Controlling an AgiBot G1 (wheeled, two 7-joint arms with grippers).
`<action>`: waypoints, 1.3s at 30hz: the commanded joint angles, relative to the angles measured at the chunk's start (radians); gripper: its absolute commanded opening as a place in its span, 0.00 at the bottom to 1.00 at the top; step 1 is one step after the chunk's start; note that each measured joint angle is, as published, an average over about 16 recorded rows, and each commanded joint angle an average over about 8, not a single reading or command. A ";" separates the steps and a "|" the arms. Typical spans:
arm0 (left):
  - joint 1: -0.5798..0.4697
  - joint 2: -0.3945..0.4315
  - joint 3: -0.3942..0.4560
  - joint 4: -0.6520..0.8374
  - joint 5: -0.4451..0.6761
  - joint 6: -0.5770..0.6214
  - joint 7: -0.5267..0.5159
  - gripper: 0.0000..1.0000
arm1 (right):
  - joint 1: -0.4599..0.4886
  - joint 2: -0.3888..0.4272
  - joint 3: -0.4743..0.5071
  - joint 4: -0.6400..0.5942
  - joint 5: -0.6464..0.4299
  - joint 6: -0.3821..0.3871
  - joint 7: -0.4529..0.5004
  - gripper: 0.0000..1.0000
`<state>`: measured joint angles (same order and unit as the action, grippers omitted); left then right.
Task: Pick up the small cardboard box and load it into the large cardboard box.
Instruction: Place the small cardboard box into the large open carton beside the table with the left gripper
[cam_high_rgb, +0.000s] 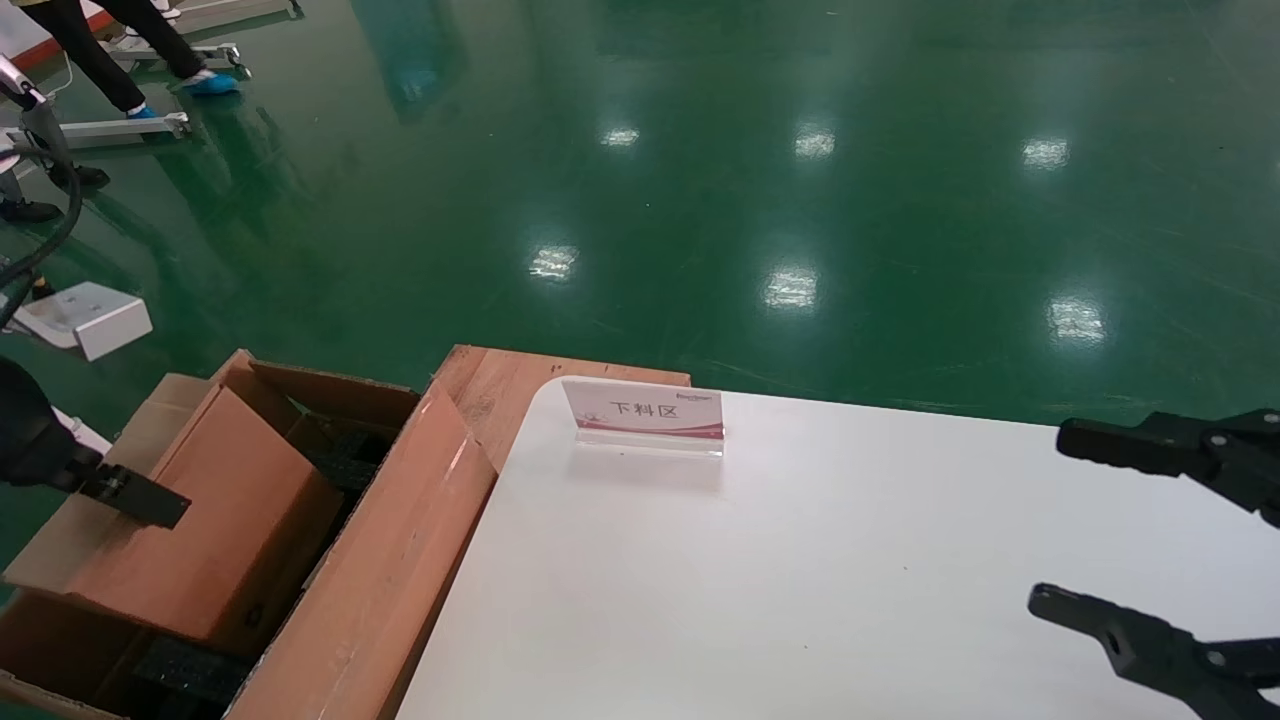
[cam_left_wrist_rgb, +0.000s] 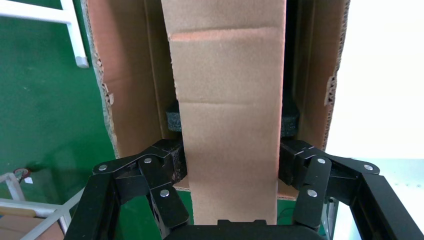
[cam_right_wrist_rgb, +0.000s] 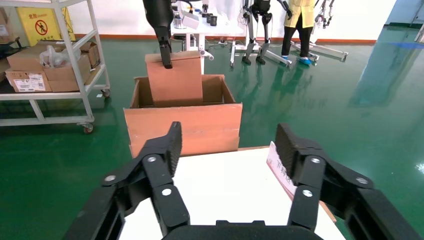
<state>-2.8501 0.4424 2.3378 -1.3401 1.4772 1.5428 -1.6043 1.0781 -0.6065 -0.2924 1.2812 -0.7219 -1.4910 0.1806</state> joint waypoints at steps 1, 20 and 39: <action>0.012 -0.014 -0.008 -0.003 0.006 -0.004 0.008 0.00 | 0.000 0.000 0.000 0.000 0.000 0.000 0.000 1.00; 0.070 -0.033 0.013 -0.006 0.111 -0.015 0.049 0.00 | 0.000 0.001 -0.001 0.000 0.001 0.001 -0.001 1.00; 0.110 -0.029 0.028 -0.009 0.177 -0.073 0.039 0.00 | 0.001 0.001 -0.002 0.000 0.002 0.001 -0.001 1.00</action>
<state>-2.7389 0.4131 2.3655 -1.3488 1.6525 1.4706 -1.5673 1.0786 -0.6055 -0.2947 1.2812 -0.7204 -1.4900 0.1795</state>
